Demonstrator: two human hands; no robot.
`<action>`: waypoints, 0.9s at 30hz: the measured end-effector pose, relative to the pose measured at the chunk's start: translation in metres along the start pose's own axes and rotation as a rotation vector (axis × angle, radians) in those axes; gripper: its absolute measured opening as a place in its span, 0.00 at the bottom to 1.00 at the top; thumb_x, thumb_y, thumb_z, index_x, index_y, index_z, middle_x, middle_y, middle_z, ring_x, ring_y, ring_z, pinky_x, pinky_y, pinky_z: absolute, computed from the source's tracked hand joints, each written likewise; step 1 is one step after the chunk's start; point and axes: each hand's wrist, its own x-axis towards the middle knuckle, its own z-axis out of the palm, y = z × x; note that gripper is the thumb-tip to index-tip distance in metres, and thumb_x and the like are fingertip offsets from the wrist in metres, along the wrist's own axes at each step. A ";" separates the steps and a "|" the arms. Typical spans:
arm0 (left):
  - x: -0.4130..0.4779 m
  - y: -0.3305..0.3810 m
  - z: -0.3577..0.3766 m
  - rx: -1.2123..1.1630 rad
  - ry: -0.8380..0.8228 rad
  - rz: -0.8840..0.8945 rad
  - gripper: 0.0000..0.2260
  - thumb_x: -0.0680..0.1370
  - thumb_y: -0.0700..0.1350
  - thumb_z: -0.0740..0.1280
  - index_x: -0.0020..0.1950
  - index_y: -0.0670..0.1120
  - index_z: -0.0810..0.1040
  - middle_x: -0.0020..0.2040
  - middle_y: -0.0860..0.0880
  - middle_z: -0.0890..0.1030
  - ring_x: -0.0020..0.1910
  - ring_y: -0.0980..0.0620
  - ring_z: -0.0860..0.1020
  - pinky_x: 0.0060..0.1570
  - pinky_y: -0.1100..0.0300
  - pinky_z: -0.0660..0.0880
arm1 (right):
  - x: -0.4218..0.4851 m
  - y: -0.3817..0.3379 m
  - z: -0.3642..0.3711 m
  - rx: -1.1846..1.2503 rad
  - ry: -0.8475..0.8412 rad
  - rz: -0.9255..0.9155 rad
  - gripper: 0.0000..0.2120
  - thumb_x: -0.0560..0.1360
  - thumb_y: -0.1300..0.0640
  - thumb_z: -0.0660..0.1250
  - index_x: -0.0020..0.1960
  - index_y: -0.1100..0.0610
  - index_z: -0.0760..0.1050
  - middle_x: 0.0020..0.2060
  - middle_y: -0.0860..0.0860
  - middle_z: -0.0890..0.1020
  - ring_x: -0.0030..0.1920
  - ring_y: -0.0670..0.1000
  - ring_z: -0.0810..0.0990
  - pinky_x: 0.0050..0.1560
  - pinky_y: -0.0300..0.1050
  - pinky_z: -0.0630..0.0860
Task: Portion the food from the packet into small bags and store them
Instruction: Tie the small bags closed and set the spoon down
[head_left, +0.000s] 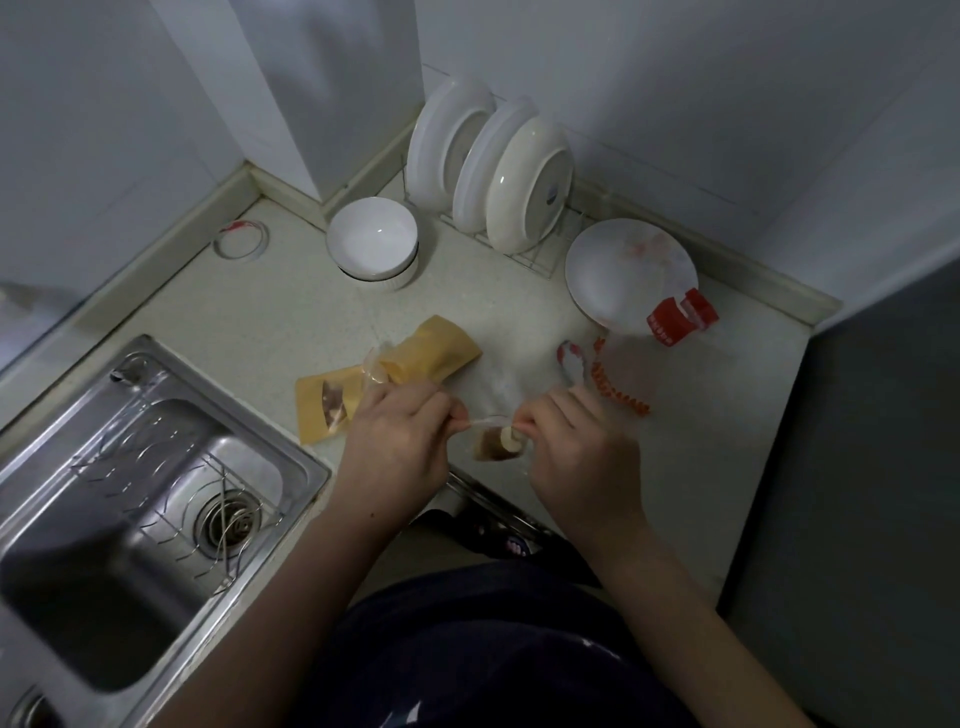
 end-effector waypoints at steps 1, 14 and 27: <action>0.000 0.001 0.000 0.003 -0.008 -0.010 0.06 0.76 0.43 0.66 0.41 0.45 0.79 0.38 0.50 0.79 0.37 0.49 0.77 0.42 0.54 0.67 | 0.000 0.000 0.000 0.003 -0.010 -0.005 0.11 0.78 0.60 0.60 0.38 0.56 0.75 0.33 0.48 0.76 0.36 0.50 0.71 0.30 0.40 0.64; 0.000 0.009 -0.001 -0.027 -0.106 -0.060 0.04 0.77 0.43 0.68 0.43 0.45 0.81 0.40 0.50 0.80 0.38 0.49 0.77 0.41 0.49 0.72 | -0.005 -0.004 0.003 0.067 -0.064 0.016 0.07 0.76 0.59 0.66 0.39 0.56 0.77 0.35 0.48 0.77 0.38 0.48 0.73 0.31 0.38 0.67; -0.003 0.011 0.007 0.021 -0.075 -0.083 0.05 0.75 0.44 0.70 0.40 0.47 0.79 0.38 0.51 0.77 0.36 0.50 0.74 0.39 0.54 0.67 | -0.007 -0.002 0.008 0.074 -0.140 -0.010 0.09 0.78 0.56 0.61 0.40 0.55 0.75 0.36 0.46 0.75 0.38 0.46 0.69 0.31 0.35 0.61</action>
